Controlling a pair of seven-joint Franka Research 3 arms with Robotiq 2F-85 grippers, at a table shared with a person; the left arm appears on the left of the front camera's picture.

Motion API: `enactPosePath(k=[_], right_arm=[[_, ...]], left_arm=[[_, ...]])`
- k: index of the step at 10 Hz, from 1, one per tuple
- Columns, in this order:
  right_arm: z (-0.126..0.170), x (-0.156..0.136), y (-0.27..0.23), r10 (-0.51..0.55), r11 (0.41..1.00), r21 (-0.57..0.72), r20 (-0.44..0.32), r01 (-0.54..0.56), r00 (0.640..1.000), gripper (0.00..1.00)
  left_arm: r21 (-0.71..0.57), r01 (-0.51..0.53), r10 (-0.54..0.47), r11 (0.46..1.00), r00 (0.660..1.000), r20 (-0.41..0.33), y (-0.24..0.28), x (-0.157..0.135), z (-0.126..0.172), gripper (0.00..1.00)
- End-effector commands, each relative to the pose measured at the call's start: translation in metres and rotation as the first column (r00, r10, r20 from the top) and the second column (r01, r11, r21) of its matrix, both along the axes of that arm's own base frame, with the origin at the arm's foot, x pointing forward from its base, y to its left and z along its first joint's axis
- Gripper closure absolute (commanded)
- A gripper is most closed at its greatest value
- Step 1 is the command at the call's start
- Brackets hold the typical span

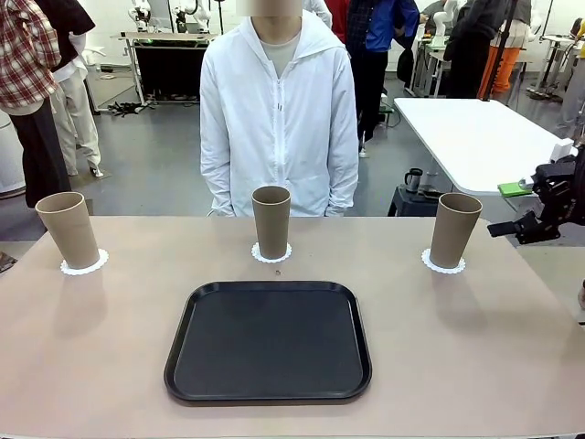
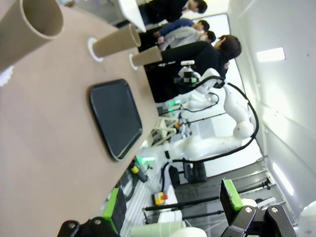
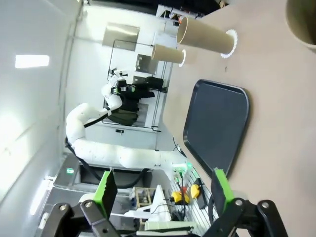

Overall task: Place coasters on the table and set cups on them.
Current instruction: Take one Reusable plastic cup from the Flat Tray and place it on a coaster set by the human.

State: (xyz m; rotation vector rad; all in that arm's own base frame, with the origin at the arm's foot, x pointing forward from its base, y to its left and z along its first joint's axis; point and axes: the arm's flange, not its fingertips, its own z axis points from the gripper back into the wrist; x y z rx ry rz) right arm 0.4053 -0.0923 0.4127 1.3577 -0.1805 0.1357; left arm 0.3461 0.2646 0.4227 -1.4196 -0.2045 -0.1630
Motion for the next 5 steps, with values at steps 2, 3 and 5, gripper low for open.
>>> enactPosePath(k=[2, 3, 5], right_arm=[[-0.008, 0.013, -0.017, -0.037, 0.997, 0.062, -0.022, 0.038, 0.999, 0.00], [-0.010, 0.013, -0.019, -0.040, 0.997, 0.063, -0.031, 0.042, 0.999, 0.00], [-0.012, 0.009, -0.019, -0.031, 0.999, 0.033, -0.035, 0.032, 0.999, 0.00]], left_arm=[[-0.006, -0.003, 0.003, 1.000, 1.000, 0.007, 0.001, -0.001, 0.003, 0.00], [-0.006, -0.003, 0.003, 1.000, 1.000, 0.007, 0.001, -0.001, 0.003, 0.00], [-0.006, -0.003, 0.003, 1.000, 1.000, 0.007, 0.001, -0.001, 0.003, 0.00]])
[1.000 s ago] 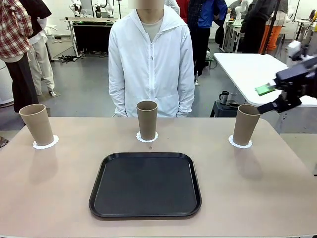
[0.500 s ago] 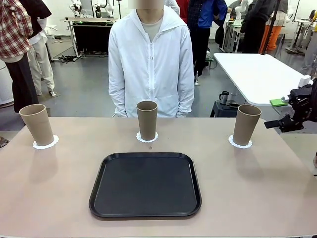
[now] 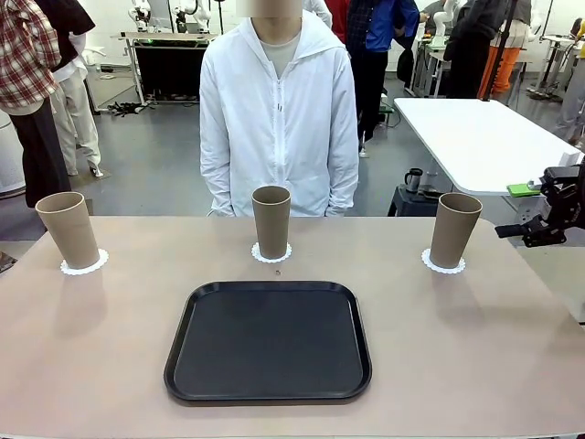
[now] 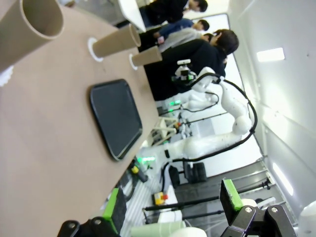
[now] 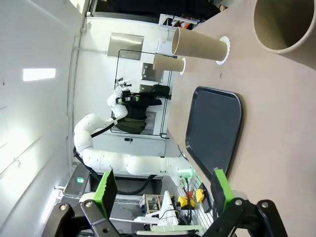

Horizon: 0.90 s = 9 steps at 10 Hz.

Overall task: Place coasters on the table and set cups on them.
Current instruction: Take one Reusable plastic cup from the Flat Tray and place it on a coaster set by the human.

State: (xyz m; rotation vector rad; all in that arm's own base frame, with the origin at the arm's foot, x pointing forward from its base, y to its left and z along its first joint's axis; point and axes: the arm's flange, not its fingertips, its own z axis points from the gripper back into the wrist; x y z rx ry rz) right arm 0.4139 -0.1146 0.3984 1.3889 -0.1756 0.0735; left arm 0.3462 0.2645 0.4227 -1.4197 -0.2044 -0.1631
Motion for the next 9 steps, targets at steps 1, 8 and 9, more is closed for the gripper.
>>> enactPosePath(k=[1, 8, 9], right_arm=[[0.0021, 0.0005, 0.0034, 0.007, 1.000, 0.000, 0.006, -0.007, 1.000, 0.00], [0.0021, 0.0005, 0.0034, 0.007, 1.000, 0.000, 0.006, -0.007, 1.000, 0.00], [0.0021, 0.0005, 0.0034, 0.007, 1.000, 0.000, 0.006, -0.007, 1.000, 0.00]], left_arm=[[-0.006, -0.003, 0.003, 1.000, 1.000, 0.007, 0.0006, -0.0010, 0.0030, 0.00], [-0.006, -0.003, 0.003, 1.000, 1.000, 0.007, 0.0006, -0.0010, 0.0030, 0.00], [-0.006, -0.003, 0.003, 1.000, 1.000, 0.007, 0.0006, -0.0010, 0.0030, 0.00]])
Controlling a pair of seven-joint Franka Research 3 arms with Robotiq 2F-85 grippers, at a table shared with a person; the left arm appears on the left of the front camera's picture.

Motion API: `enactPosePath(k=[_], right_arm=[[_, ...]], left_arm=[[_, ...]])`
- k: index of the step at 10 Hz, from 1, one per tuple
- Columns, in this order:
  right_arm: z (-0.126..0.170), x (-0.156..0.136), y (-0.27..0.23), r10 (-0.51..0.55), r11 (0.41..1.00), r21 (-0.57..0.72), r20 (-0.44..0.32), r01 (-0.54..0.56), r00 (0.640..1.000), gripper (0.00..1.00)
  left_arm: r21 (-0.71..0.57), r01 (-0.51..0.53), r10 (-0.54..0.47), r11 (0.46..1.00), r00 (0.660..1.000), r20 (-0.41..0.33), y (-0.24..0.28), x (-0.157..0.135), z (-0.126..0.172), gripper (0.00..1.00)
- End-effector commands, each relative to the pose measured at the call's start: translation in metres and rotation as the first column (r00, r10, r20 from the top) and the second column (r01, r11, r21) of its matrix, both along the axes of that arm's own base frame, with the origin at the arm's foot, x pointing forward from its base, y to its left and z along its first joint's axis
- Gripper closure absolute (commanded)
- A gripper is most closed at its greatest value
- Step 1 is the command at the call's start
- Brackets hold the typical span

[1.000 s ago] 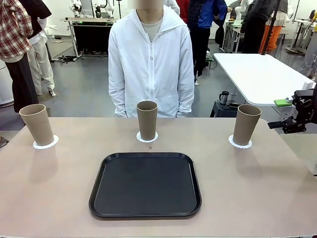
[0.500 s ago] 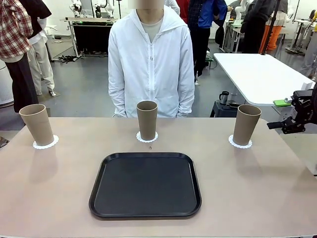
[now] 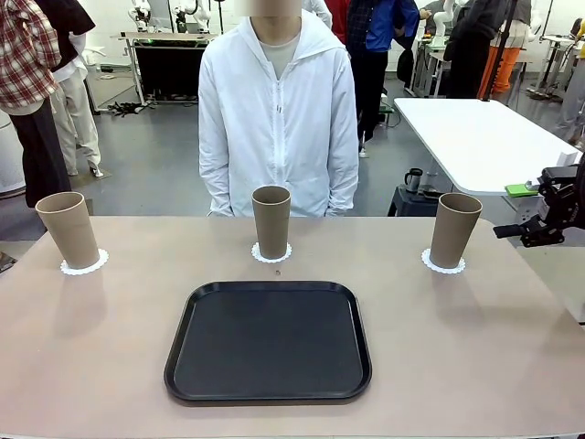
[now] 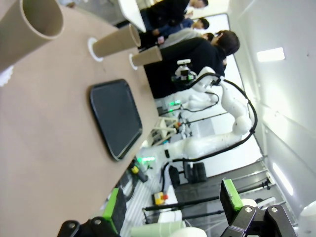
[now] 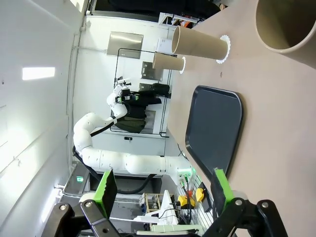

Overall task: Place coasters on the table and set cups on them.
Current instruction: Take one Reusable plastic cup from the Flat Tray and place it on a coaster set by the human.

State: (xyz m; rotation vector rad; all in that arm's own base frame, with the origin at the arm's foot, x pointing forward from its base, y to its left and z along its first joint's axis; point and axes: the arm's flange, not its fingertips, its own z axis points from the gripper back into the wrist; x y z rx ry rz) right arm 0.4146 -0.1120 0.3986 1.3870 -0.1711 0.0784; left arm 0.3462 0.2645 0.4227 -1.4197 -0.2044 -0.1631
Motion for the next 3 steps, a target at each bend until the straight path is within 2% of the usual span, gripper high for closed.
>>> enactPosePath(k=[1, 3], right_arm=[[0.0019, -0.0002, 0.0008, 0.001, 1.000, 0.002, 0.006, -0.001, 1.000, 0.00], [0.0019, -0.0002, 0.0008, 0.001, 1.000, 0.002, 0.006, -0.001, 1.000, 0.00]], left_arm=[[-0.006, -0.003, 0.003, 1.000, 1.000, 0.007, 0.0007, -0.0010, 0.0030, 0.00], [-0.006, -0.003, 0.003, 1.000, 1.000, 0.007, 0.0007, -0.0010, 0.0030, 0.00]])
